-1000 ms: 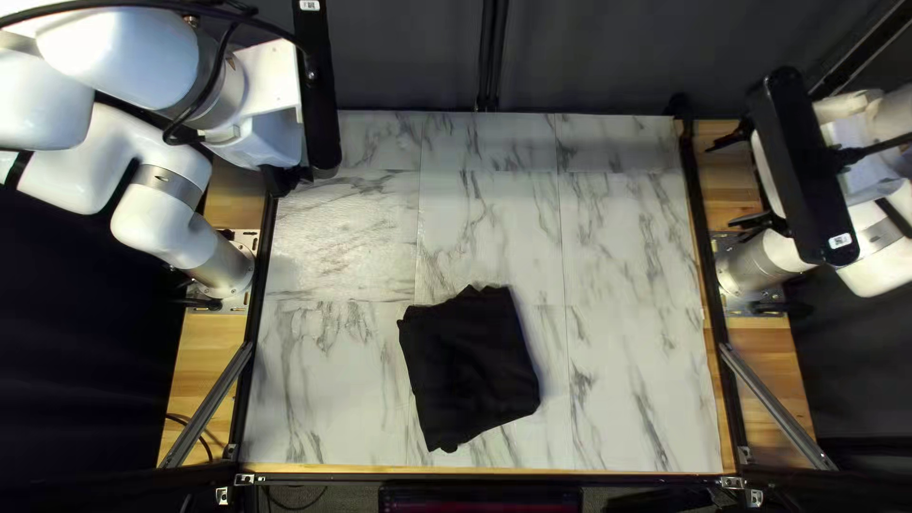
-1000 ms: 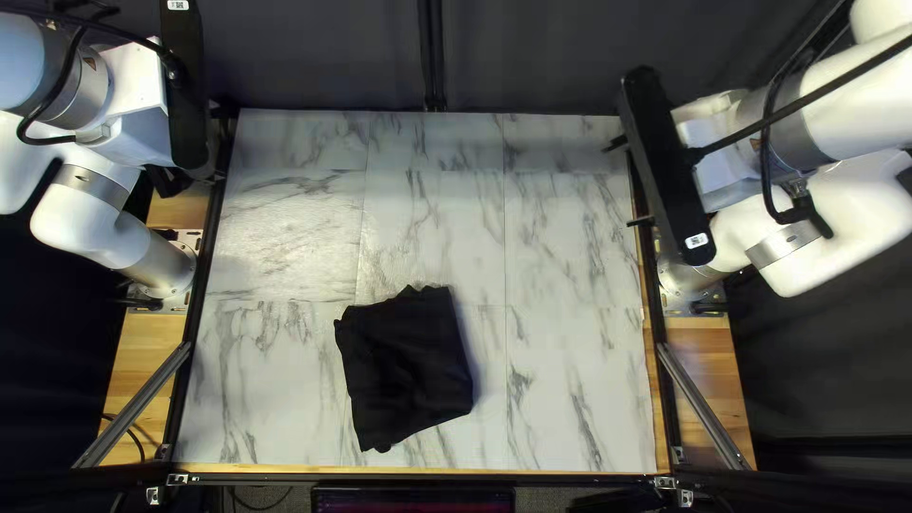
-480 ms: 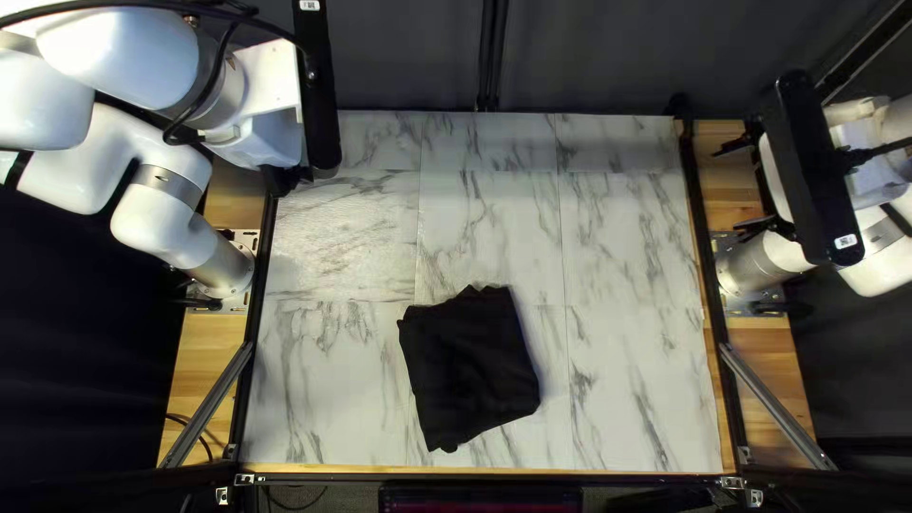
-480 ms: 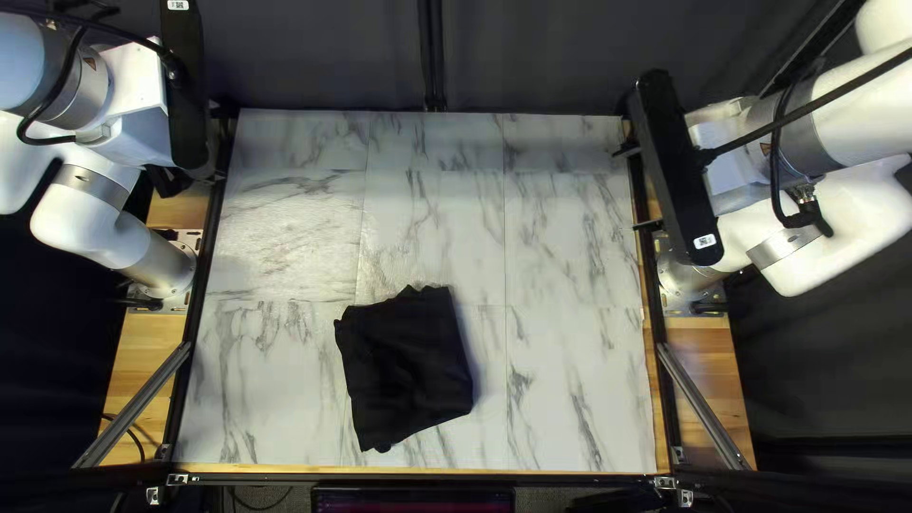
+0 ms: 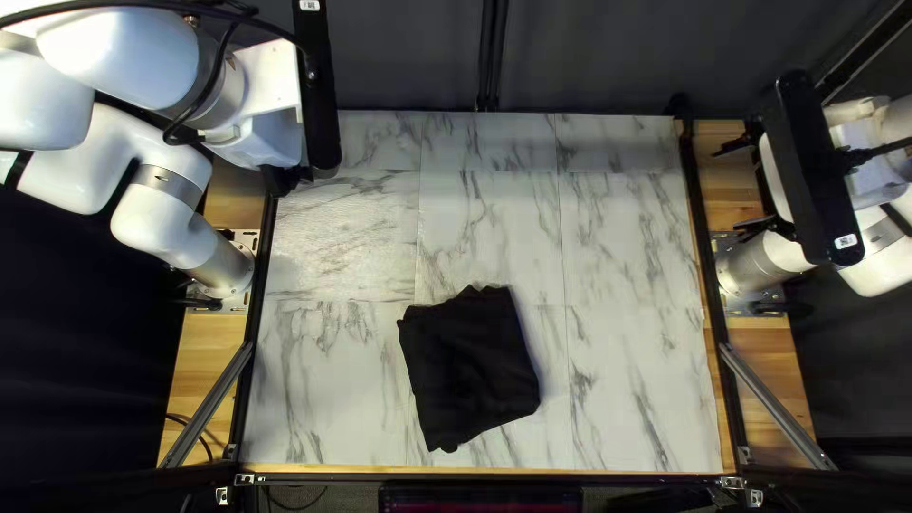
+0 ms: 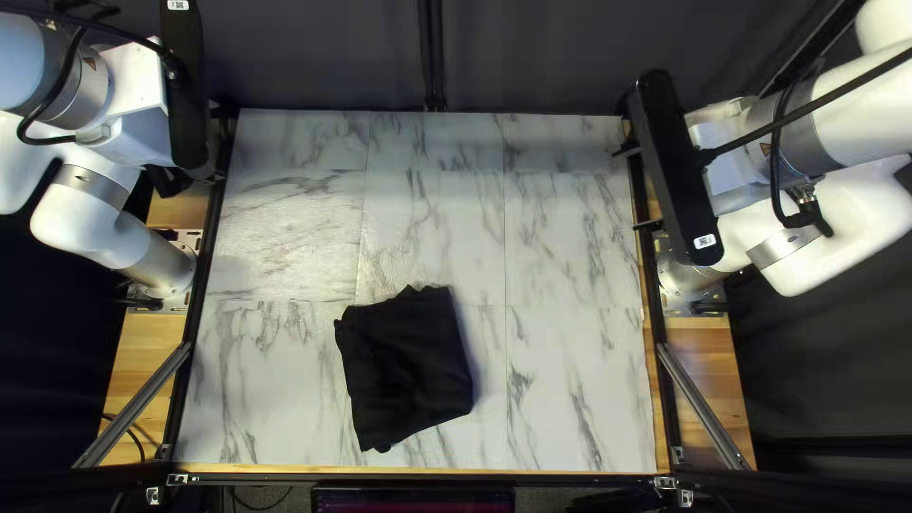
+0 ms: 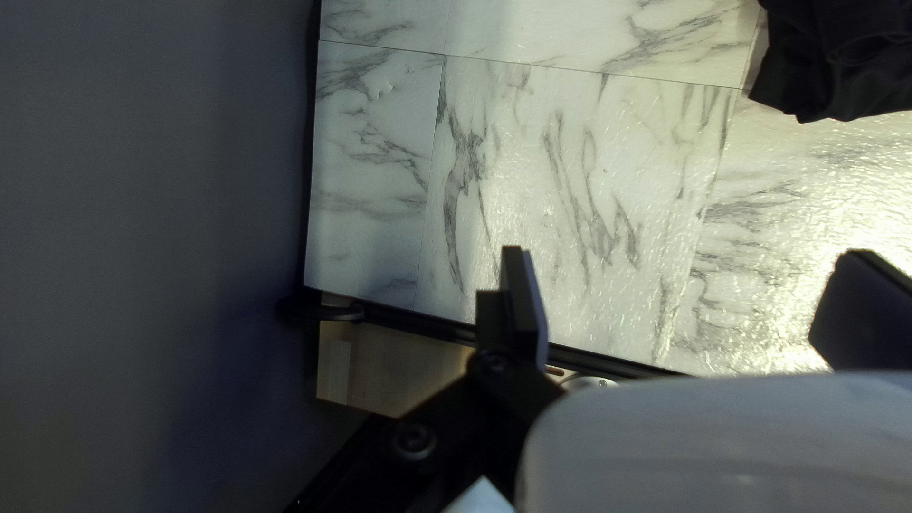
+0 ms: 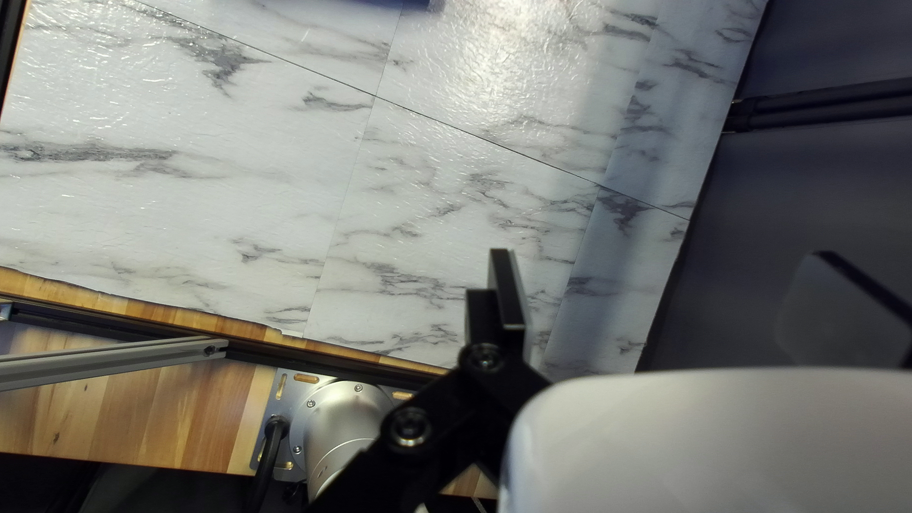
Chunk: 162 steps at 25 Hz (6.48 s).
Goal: Fold t-shirt
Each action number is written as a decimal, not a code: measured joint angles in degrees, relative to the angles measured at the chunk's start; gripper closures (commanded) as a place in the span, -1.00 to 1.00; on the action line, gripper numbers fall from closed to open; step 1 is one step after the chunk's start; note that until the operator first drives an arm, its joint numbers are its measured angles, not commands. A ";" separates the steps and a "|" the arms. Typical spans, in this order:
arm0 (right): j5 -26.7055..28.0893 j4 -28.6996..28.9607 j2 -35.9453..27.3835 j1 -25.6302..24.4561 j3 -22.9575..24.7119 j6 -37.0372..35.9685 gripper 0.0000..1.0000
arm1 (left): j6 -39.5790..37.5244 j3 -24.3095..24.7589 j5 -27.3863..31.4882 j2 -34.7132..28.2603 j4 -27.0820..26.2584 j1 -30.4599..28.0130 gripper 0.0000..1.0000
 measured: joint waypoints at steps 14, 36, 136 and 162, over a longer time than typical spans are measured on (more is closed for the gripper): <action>0.00 0.00 0.00 0.00 0.00 0.00 -1.00 | 14.47 17.07 -40.50 20.97 -7.23 -5.56 -1.00; 0.00 0.00 0.00 0.00 0.00 0.00 -1.00 | 9.23 5.62 -30.59 39.32 1.99 -9.64 -0.40; 0.00 0.00 0.00 0.00 0.00 0.00 -1.00 | -8.29 -24.21 -13.46 55.04 7.48 -26.71 1.00; 0.00 0.00 0.00 0.00 0.00 0.00 -1.00 | -17.50 -31.52 -10.61 67.32 3.28 -34.21 -0.67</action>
